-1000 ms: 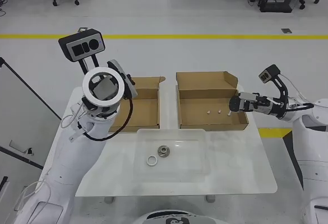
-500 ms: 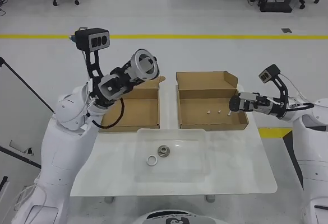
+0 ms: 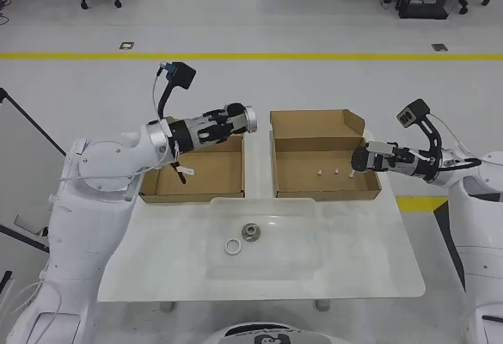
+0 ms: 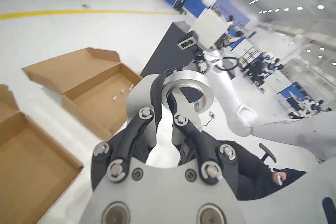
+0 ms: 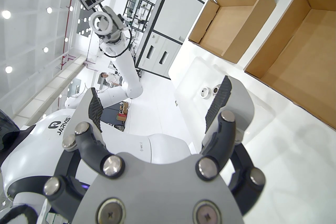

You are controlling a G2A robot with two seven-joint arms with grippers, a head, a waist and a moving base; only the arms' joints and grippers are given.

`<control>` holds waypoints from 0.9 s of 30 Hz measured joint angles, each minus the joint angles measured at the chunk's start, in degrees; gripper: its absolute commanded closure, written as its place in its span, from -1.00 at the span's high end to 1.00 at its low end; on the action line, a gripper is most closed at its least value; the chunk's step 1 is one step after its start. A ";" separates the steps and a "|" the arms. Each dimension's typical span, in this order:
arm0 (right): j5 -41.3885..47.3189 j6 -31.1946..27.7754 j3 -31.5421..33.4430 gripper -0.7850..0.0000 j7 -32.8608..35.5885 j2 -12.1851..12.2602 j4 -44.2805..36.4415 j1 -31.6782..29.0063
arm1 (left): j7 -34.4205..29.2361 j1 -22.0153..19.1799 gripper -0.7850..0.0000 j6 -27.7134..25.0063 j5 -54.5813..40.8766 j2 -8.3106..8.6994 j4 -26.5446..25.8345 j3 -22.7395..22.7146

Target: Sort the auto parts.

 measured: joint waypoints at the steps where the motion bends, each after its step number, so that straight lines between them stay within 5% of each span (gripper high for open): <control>1: 0.00 0.00 0.00 1.00 0.00 0.00 0.00 0.00 | -1.03 -0.43 -1.00 0.77 1.63 0.10 0.43 0.35; 16: 0.00 0.00 0.00 1.00 0.00 0.00 0.00 0.00 | -12.58 -8.88 -1.00 6.05 15.38 0.15 10.95 10.49; 27: 0.00 0.00 0.00 1.00 0.00 0.00 0.00 0.00 | -12.97 -19.01 -1.00 5.46 20.23 -2.43 26.52 21.68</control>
